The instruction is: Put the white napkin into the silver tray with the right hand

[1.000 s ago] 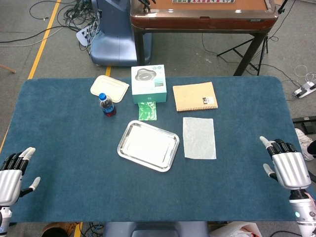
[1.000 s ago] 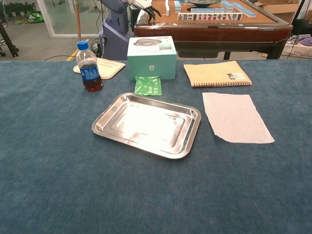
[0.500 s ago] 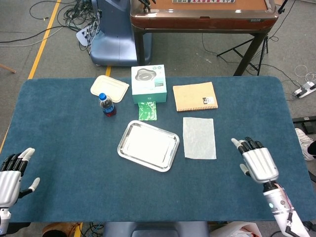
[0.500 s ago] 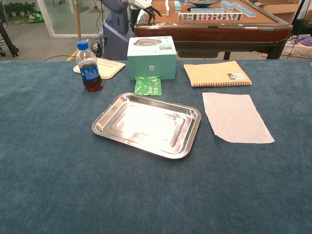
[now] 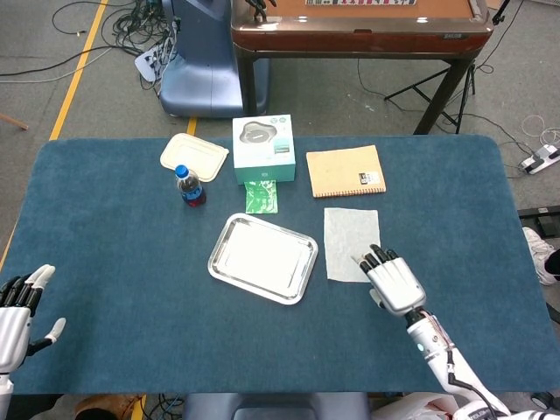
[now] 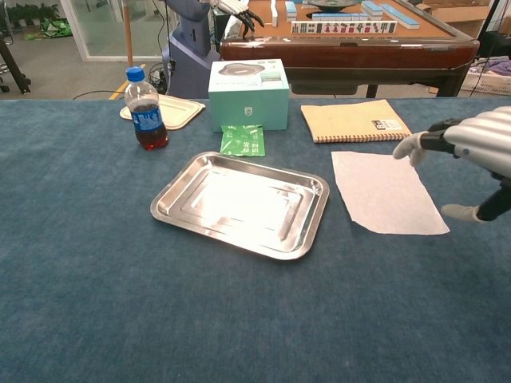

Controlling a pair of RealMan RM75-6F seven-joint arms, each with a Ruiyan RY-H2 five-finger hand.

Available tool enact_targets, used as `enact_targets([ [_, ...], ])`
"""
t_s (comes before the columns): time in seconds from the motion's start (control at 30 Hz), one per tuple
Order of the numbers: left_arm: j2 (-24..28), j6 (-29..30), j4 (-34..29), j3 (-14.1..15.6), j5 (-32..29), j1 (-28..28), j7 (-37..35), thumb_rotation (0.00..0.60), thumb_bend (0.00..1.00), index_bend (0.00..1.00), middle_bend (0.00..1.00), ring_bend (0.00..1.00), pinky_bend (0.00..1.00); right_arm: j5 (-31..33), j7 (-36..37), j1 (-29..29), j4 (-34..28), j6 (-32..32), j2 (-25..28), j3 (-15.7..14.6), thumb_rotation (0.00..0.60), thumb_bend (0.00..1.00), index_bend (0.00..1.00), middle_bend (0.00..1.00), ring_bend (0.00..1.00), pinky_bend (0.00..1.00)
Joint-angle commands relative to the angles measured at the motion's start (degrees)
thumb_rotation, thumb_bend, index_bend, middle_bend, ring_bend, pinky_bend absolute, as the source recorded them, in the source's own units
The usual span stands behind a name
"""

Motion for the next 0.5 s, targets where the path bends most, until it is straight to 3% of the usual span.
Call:
enact_targets([
  [0.03, 0.1, 0.2, 0.0, 0.0, -0.1, 0.2, 0.0, 0.600, 0.24, 0.09, 0.12, 0.12, 0.09, 1.6, 0.1, 1.5, 1.7, -1.5, -2.0, 0.4, 0.600, 0.36, 0.28, 0.26, 0.13, 0.31],
  [0.27, 0.1, 0.3, -0.3, 0.1, 0.3, 0.3, 0.2, 0.600, 0.24, 0.09, 0.12, 0.12, 0.09, 5.0, 0.0, 4.1, 5.0, -3.1, -6.1, 1.1, 0.600, 0.36, 0.28, 0.26, 0.13, 0.31],
  [0.5, 0.1, 0.4, -0.6, 0.2, 0.7, 0.3, 0.5, 0.600, 0.24, 0.09, 0.12, 0.12, 0.09, 7.4, -1.9, 5.8, 8.0, -1.9, -10.1, 1.8, 0.600, 0.27, 0.28, 0.26, 0.13, 0.31],
])
